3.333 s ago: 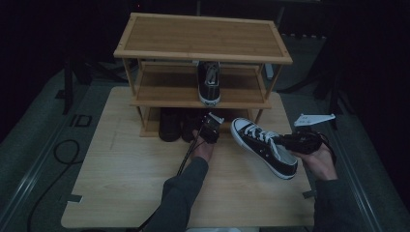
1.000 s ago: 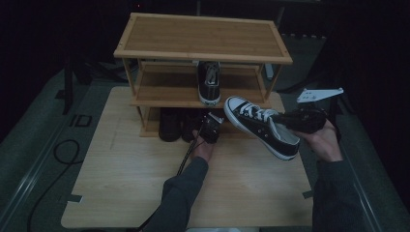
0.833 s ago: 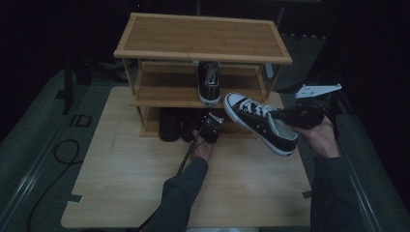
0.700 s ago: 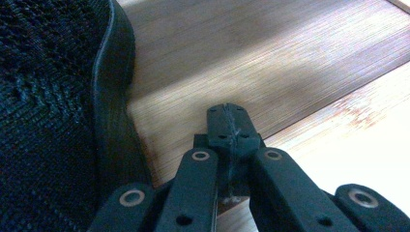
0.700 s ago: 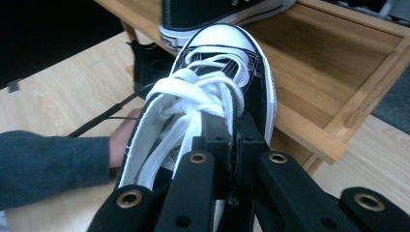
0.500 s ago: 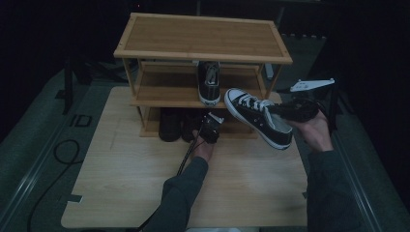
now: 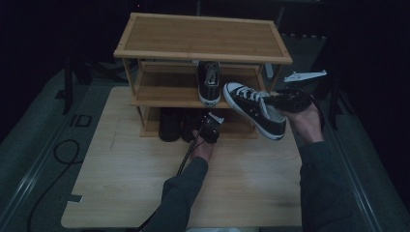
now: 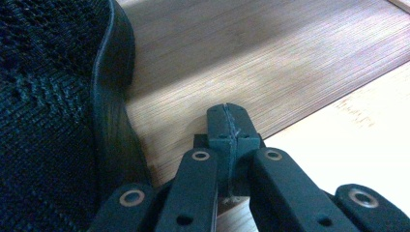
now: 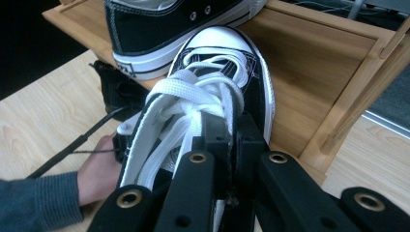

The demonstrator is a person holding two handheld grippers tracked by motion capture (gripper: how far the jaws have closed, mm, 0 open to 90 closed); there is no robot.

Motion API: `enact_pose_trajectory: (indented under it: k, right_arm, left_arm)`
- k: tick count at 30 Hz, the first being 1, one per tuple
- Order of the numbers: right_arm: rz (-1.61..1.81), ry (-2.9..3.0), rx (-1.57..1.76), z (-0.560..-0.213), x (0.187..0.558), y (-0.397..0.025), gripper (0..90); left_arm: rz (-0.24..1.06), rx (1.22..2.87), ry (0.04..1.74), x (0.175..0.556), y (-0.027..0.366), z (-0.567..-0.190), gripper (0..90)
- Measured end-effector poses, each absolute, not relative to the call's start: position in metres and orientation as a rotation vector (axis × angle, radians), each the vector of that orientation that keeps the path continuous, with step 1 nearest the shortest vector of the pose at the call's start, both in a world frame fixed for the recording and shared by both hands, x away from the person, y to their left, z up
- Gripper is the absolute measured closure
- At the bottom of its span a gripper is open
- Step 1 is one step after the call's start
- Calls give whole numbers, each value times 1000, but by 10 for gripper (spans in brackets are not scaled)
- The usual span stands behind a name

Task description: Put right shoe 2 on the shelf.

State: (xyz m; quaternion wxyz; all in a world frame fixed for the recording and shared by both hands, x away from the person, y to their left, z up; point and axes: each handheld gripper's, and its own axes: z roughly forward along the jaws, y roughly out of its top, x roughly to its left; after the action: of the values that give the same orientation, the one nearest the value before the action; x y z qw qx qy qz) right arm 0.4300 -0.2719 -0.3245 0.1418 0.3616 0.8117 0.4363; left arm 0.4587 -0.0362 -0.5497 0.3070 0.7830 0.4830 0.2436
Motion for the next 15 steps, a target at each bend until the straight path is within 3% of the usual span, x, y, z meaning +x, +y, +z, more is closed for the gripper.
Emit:
enact_pose_trajectory:
  k: [15]
  right_arm:
    - [1252,2276,1126,-324,447,-254,879]
  left_arm:
    - [647,2072,1278,459,-36,-550,900]
